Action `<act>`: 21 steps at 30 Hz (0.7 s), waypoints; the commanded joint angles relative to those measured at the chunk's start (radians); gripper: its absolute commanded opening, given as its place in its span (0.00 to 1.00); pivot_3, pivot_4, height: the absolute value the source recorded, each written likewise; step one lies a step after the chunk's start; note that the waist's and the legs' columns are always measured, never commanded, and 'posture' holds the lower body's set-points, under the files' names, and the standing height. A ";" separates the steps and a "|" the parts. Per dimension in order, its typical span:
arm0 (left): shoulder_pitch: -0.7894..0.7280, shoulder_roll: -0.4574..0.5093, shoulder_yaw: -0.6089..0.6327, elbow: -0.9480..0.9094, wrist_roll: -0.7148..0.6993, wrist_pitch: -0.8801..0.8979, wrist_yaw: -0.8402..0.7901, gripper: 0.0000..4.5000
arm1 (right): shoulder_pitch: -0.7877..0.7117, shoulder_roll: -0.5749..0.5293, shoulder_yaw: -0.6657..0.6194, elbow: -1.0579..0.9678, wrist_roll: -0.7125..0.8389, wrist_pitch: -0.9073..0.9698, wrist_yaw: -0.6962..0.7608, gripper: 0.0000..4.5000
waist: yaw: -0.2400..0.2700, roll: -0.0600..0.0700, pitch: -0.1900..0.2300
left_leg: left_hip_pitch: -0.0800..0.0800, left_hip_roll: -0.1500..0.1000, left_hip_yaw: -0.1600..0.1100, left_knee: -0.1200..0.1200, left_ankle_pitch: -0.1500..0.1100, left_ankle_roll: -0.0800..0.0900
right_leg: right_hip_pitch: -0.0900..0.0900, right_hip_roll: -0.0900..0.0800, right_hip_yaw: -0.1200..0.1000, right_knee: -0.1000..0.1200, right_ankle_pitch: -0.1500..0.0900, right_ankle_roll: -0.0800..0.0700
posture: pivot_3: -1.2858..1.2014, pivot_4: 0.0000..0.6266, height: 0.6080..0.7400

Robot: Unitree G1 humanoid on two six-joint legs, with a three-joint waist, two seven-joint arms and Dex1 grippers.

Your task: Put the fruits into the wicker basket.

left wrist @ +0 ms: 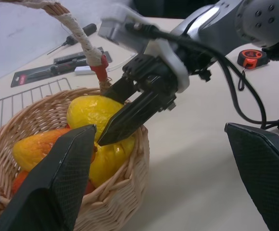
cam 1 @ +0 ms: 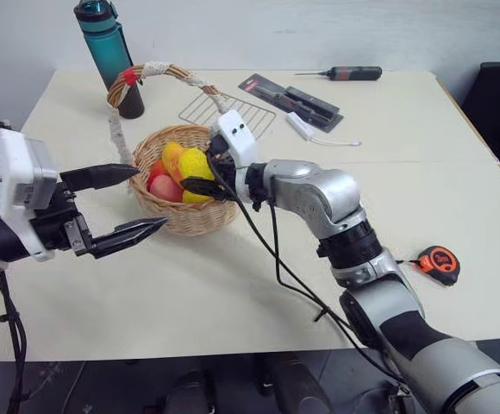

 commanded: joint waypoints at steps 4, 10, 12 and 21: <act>0.009 0.013 0.033 -0.031 -0.028 -0.014 0.023 1.00 | -0.005 -0.022 -0.051 -0.158 0.020 0.022 0.040 0.99 | -0.004 0.000 0.000 | 0.001 0.001 0.000 0.000 0.000 -0.001 | 0.000 0.000 -0.001 0.001 0.000 0.000 | 0.52 0.24 1.00; -0.044 0.022 -0.036 0.031 -0.008 -0.052 -0.003 1.00 | 0.052 -0.150 -0.206 -0.417 0.255 0.279 0.139 0.99 | 0.002 0.000 0.000 | 0.001 0.001 -0.001 0.000 0.000 -0.002 | 0.000 0.001 -0.002 0.002 -0.001 -0.001 | 0.52 0.24 1.00; -0.066 0.027 -0.058 0.057 0.003 -0.067 -0.014 1.00 | 0.081 -0.217 -0.252 -0.479 0.313 0.342 0.156 0.99 | 0.007 0.000 0.000 | 0.001 0.001 -0.002 0.000 0.000 -0.002 | 0.001 0.001 -0.002 0.001 -0.001 -0.001 | 0.52 0.24 1.00; -0.149 0.018 -0.153 0.118 0.040 -0.119 -0.038 1.00 | 0.117 -0.195 -0.207 -0.420 0.104 0.133 -0.059 0.99 | -0.019 0.000 0.000 | 0.004 0.001 0.000 -0.002 0.001 -0.003 | 0.000 0.003 0.001 0.002 -0.001 -0.001 | 0.52 0.24 1.00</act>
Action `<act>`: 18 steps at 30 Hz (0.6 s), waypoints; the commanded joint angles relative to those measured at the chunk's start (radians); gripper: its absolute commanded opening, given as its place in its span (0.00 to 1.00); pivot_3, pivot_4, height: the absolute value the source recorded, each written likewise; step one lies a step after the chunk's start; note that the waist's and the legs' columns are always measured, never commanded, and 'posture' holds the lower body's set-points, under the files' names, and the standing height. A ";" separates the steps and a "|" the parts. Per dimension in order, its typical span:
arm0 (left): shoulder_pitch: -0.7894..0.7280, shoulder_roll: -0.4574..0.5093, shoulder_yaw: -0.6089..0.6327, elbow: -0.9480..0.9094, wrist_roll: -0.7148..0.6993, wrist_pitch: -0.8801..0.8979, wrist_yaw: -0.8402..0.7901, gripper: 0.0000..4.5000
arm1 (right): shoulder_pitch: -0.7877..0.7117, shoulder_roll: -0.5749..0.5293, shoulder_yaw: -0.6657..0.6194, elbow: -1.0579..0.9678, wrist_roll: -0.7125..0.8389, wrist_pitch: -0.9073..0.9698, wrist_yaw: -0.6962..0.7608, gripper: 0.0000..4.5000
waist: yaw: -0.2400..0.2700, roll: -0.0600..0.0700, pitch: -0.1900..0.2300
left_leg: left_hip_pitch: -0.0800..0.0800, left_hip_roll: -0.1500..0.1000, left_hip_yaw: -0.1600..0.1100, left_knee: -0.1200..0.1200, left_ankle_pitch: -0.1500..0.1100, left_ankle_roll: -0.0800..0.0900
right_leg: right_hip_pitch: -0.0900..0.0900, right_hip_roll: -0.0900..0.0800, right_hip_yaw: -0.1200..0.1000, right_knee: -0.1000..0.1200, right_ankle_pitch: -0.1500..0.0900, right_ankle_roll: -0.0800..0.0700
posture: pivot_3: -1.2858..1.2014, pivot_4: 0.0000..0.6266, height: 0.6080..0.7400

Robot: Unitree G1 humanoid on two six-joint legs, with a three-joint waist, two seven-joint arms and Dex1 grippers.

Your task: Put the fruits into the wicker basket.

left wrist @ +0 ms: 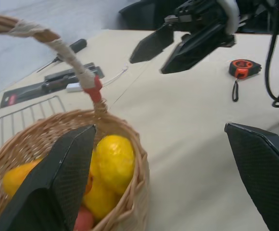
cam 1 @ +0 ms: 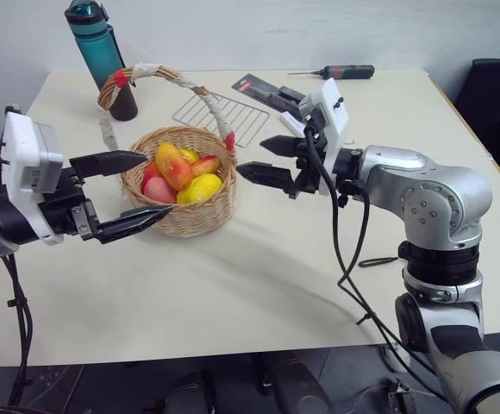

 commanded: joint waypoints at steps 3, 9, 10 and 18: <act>-0.025 0.003 -0.014 -0.003 0.005 -0.029 -0.009 1.00 | -0.029 0.131 0.066 0.115 -0.125 -0.182 -0.113 0.99 | -0.010 0.000 0.000 | 0.000 0.001 0.000 -0.002 0.001 -0.001 | -0.001 0.001 0.000 0.001 0.000 -0.001 | 0.52 0.24 1.00; -0.025 0.013 -0.013 -0.003 0.007 -0.033 -0.017 1.00 | -0.061 0.252 0.114 0.328 -0.253 -0.405 -0.165 0.99 | -0.012 0.000 0.000 | -0.001 0.000 0.000 -0.002 0.000 -0.001 | -0.001 0.000 0.000 -0.001 0.000 -0.001 | 0.52 0.24 1.00; -0.022 0.012 -0.009 -0.005 0.007 -0.032 -0.016 1.00 | -0.067 0.264 0.112 0.360 -0.263 -0.435 -0.164 0.95 | -0.012 0.000 0.000 | -0.001 0.000 0.000 -0.002 0.000 -0.001 | -0.001 0.000 0.000 -0.001 0.000 -0.001 | 0.52 0.24 1.00; 0.001 0.006 0.007 -0.019 0.011 -0.036 -0.012 1.00 | -0.050 0.283 0.116 0.398 -0.293 -0.529 -0.121 0.41 | -0.012 0.000 0.000 | -0.001 0.000 0.000 -0.002 0.000 -0.001 | -0.001 0.000 0.000 0.000 0.000 -0.001 | 0.52 0.24 1.00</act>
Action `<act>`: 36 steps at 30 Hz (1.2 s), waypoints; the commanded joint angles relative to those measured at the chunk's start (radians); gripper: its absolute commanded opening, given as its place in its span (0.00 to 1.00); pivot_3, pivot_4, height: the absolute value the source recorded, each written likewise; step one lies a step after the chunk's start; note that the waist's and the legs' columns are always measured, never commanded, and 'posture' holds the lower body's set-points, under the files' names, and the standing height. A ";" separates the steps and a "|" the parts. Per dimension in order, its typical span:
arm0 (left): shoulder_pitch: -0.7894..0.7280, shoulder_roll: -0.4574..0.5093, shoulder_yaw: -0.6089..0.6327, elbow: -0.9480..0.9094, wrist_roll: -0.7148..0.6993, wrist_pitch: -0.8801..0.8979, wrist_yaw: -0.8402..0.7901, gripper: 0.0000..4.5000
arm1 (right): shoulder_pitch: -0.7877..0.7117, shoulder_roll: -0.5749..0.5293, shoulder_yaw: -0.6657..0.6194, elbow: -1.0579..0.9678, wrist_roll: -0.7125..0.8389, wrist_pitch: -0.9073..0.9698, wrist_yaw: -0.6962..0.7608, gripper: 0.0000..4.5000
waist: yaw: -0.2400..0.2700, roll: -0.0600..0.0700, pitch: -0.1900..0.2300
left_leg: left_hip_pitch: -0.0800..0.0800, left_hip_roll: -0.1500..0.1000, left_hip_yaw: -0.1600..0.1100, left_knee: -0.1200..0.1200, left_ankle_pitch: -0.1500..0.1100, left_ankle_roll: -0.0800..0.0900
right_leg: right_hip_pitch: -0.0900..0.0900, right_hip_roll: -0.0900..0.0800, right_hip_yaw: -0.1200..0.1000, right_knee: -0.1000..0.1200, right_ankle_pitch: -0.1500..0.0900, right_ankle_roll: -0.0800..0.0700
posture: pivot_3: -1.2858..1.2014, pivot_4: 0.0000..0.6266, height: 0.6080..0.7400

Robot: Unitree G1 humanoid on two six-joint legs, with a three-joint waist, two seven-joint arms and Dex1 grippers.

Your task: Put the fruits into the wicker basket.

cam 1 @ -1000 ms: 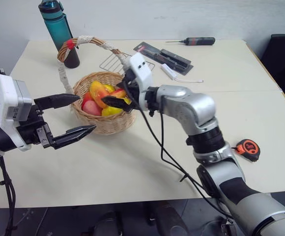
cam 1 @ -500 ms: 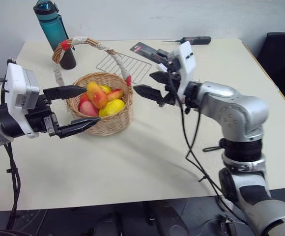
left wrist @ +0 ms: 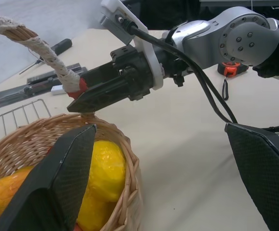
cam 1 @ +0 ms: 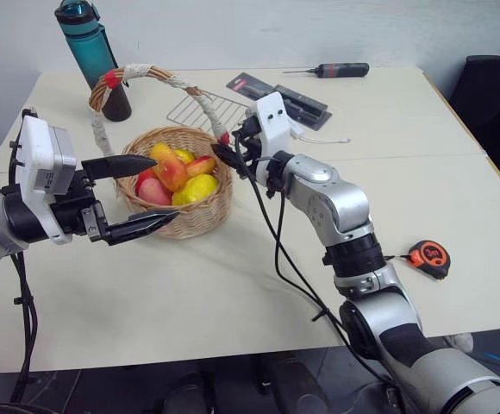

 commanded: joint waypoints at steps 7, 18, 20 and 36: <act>-0.019 -0.001 0.008 -0.015 0.006 -0.039 -0.005 1.00 | 0.066 -0.057 -0.044 -0.185 0.043 -0.003 0.094 0.02 | 0.003 0.000 0.000 | 0.000 0.000 0.000 0.000 0.000 0.000 | 0.000 0.000 0.000 0.000 0.000 0.000 | 0.52 0.24 1.00; -0.094 -0.041 -0.095 0.035 0.026 -0.075 -0.033 1.00 | 0.178 -0.476 -0.340 -0.420 0.168 0.081 0.220 0.02 | 0.039 0.000 0.000 | 0.000 -0.001 0.000 0.000 0.000 0.000 | 0.001 -0.001 0.000 -0.001 0.000 0.000 | 0.52 0.24 1.00; -0.110 -0.050 -0.117 0.047 0.035 -0.082 -0.039 1.00 | 0.216 -0.551 -0.392 -0.424 0.172 0.060 0.237 0.02 | 0.049 0.000 0.000 | 0.000 -0.002 0.000 0.000 0.000 0.000 | 0.002 -0.001 0.000 -0.002 0.000 0.000 | 0.52 0.24 1.00; -0.213 -0.105 -0.218 0.131 0.069 -0.091 -0.082 1.00 | 0.578 -0.704 -0.645 -0.274 0.156 -0.192 0.309 0.23 | 0.053 0.002 0.001 | 0.003 -0.003 0.001 0.001 0.001 0.001 | 0.003 0.000 0.003 0.000 0.001 0.002 | 0.52 0.24 1.00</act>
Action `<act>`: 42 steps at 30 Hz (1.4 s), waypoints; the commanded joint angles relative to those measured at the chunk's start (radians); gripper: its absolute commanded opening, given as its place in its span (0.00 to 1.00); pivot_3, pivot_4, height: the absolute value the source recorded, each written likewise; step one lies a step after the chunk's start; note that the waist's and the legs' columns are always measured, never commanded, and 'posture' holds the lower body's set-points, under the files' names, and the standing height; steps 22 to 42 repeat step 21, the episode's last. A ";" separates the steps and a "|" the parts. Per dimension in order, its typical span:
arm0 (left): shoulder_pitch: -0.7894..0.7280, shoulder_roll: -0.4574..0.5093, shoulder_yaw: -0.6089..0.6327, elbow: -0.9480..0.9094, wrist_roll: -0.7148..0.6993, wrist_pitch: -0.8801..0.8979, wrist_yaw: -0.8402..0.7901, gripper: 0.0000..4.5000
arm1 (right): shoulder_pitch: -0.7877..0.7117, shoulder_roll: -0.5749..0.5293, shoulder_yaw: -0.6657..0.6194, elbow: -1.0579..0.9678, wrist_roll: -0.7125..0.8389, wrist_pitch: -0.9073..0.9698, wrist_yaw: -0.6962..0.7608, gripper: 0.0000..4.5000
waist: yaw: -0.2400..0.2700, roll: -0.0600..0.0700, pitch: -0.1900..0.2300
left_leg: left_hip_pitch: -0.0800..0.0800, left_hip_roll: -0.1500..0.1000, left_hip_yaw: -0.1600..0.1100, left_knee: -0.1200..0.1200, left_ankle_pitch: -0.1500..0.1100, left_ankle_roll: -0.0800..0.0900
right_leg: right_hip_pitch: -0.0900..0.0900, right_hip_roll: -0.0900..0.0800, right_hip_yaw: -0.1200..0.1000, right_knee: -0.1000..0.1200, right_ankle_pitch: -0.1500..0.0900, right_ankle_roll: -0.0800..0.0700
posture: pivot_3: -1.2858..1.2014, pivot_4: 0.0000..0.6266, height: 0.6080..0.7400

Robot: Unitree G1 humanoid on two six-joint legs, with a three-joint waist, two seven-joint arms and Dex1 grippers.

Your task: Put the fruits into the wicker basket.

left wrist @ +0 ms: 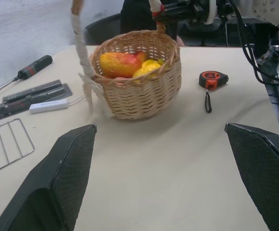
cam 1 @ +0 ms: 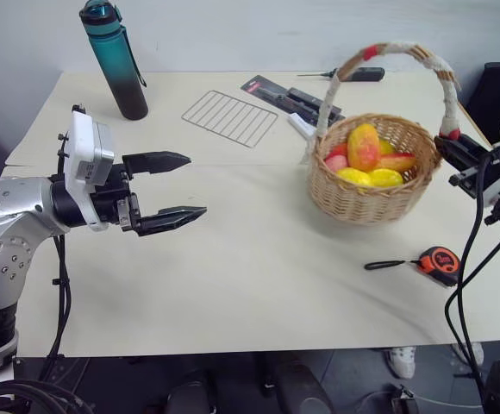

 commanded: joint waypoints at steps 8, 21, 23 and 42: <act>-0.044 -0.015 -0.007 0.042 0.011 -0.013 -0.048 1.00 | 0.163 -0.153 -0.166 0.012 0.122 0.053 0.158 0.85 | 0.007 0.001 0.000 | 0.001 0.000 0.000 0.001 0.000 0.000 | 0.001 0.000 0.000 0.001 0.000 0.000 | 0.52 0.24 1.00; -0.107 0.009 -0.012 0.167 0.063 -0.058 -0.175 1.00 | 0.402 -0.560 -0.502 0.329 0.229 0.302 0.694 0.99 | 0.006 0.000 0.001 | 0.018 -0.005 -0.003 -0.002 -0.004 0.008 | 0.023 0.000 -0.001 -0.008 -0.002 0.003 | 0.52 0.24 1.00; -0.107 0.009 -0.012 0.167 0.063 -0.058 -0.175 1.00 | 0.402 -0.560 -0.502 0.329 0.229 0.302 0.694 0.99 | 0.006 0.000 0.001 | 0.018 -0.005 -0.003 -0.002 -0.004 0.008 | 0.023 0.000 -0.001 -0.008 -0.002 0.003 | 0.52 0.24 1.00; -0.107 0.009 -0.012 0.167 0.063 -0.058 -0.175 1.00 | 0.402 -0.560 -0.502 0.329 0.229 0.302 0.694 0.99 | 0.006 0.000 0.001 | 0.018 -0.005 -0.003 -0.002 -0.004 0.008 | 0.023 0.000 -0.001 -0.008 -0.002 0.003 | 0.52 0.24 1.00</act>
